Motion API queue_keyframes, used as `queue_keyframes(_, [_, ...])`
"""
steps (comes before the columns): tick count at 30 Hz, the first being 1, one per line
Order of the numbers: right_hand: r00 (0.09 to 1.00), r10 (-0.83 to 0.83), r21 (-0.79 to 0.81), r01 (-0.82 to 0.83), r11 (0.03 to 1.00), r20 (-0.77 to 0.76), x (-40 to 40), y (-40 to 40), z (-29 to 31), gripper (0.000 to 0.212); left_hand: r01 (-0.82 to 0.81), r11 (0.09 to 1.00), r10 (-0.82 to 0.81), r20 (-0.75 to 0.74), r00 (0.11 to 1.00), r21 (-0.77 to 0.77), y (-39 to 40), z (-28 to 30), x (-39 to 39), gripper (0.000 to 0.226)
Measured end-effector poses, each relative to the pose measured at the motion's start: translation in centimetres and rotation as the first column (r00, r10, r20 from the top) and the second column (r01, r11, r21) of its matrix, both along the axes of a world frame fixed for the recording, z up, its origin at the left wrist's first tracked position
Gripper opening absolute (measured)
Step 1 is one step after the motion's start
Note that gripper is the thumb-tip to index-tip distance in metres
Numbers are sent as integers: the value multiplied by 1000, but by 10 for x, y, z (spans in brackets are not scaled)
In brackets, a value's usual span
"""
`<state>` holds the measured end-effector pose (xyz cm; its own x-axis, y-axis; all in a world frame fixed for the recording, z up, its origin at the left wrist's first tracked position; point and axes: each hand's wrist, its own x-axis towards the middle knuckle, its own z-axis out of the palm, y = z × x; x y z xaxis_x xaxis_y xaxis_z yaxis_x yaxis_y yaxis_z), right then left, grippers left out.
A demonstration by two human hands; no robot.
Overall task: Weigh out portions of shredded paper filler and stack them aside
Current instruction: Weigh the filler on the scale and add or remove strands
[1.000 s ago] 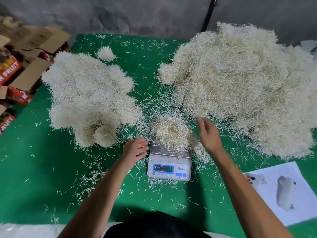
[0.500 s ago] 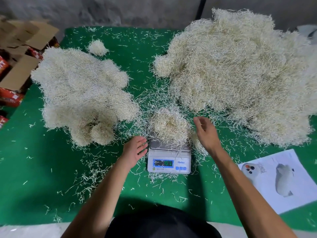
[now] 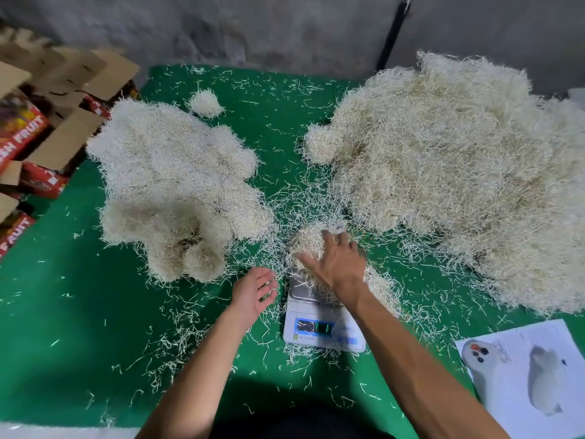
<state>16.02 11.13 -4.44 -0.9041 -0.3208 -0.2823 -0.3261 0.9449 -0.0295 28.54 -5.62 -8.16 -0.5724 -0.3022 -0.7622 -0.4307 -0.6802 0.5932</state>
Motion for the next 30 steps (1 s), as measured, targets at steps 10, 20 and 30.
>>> queue_keyframes(10, [966, 203, -534, -257, 806, -159, 19, -32, 19, 59, 97, 976, -55, -211, 976, 195, 17, 47, -12, 88])
queue_keyframes(20, [982, 61, -973, 165, 164, 177, 20, -22, 83, 49, 187, 941, -240, -164, 957, -283, 7, 94, -48, 89])
queue_keyframes(30, [932, -7, -811, 319, 490, 363, -67, 0, 87, 46, 274, 796, -423, -173, 890, -540, 23, 97, -65, 97])
